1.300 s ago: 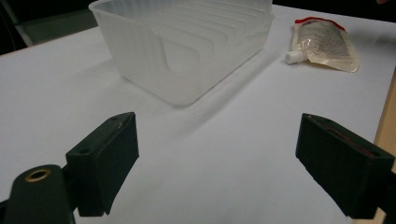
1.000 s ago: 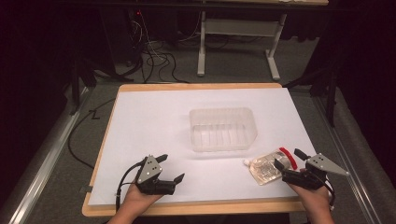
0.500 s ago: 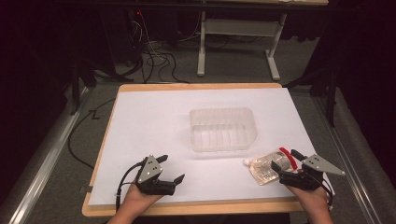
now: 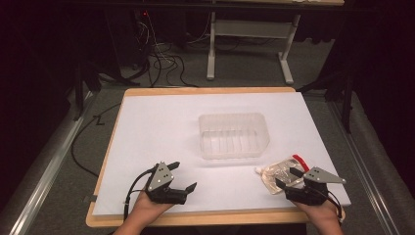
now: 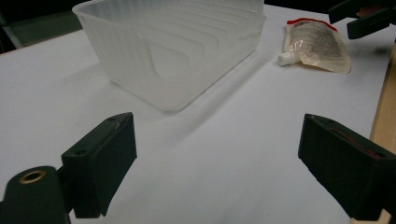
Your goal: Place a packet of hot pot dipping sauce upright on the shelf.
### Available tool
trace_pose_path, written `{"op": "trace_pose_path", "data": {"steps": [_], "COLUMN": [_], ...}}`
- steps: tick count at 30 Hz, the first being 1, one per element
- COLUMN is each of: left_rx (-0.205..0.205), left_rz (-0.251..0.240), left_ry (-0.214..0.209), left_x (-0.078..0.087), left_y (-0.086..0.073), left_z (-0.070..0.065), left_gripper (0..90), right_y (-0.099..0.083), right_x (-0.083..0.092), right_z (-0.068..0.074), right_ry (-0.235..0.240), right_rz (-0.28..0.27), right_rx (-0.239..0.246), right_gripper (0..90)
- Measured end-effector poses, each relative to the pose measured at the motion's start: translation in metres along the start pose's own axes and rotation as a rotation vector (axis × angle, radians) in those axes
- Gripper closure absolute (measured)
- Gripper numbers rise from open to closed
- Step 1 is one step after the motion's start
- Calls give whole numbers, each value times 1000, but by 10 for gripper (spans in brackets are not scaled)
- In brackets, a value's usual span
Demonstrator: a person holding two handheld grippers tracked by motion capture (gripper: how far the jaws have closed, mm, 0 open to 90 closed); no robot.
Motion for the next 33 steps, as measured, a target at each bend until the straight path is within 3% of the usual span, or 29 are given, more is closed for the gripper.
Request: {"op": "trace_pose_path", "data": {"steps": [3,11,16,18,24,25,33], "left_rx": [0,-4,-8,-10,-14,-14,-13], "left_rz": [-1,1,4,5,9,11,17], "left_ry": [1,-9,-17,-20,-22,-23,-18], "left_x": [1,0,-2,-3,-3,-3,1], "left_y": [0,0,1,1,1,1,-2], "left_z": [1,1,0,0,-1,-2,-2], "left_gripper": [120,121,121,121,121,121,121], "right_y": [-3,-7,-13,-15,-15,-15,-13], "right_x": [-7,-13,-18,-20,-21,-20,-21], "right_z": [8,17,20,20,18,18,15], "right_ry": [21,50,41,22,10,-7,2], "right_rz": [58,119,175,199,205,199,203], "right_rx": [26,66,102,137,145,142,145], "right_gripper": [358,406,439,468,546,651,747]}}
Point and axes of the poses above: each handheld gripper's, and its own axes: x roughly backward along the jaws, y roughly out of its top, z roughly to its left, the point moved 1 cm from there along -x, roughly forward along the jaws, and after that the axes turned 10 degrees about -x, right-handed, at the moved point
